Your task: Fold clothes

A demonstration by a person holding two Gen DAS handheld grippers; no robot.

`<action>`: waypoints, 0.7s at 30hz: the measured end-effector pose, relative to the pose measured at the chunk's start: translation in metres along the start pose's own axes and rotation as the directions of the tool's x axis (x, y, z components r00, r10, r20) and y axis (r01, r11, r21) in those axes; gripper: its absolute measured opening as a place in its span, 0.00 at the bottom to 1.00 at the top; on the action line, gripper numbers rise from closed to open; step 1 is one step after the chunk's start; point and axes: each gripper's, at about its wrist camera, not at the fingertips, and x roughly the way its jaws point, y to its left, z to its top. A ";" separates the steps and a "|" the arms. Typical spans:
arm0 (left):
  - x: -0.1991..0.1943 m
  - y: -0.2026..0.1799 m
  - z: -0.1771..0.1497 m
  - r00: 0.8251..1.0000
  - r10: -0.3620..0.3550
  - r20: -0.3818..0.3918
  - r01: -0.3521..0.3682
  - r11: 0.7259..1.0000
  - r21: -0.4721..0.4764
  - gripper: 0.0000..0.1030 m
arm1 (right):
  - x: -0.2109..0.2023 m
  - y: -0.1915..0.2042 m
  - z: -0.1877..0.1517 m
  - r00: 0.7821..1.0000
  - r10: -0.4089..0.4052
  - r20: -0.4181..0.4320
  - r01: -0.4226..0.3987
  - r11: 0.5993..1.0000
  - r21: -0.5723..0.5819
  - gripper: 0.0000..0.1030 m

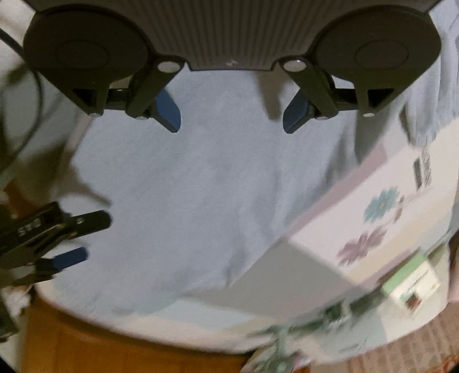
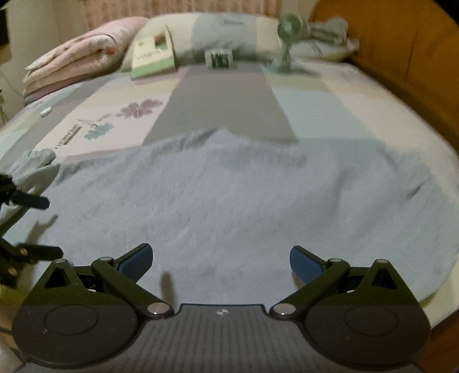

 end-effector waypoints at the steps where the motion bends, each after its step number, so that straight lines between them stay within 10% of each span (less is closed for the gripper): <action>1: 0.003 0.001 -0.004 1.000 0.004 -0.011 -0.004 1.000 -0.016 0.78 | 0.006 0.002 -0.003 1.000 -0.011 -0.021 0.012 1.000 0.015 1.00; 21: -0.028 0.022 -0.046 0.999 -0.037 0.009 0.038 0.986 -0.164 0.83 | 0.013 0.017 -0.018 0.994 -0.103 0.023 0.103 0.994 -0.022 1.00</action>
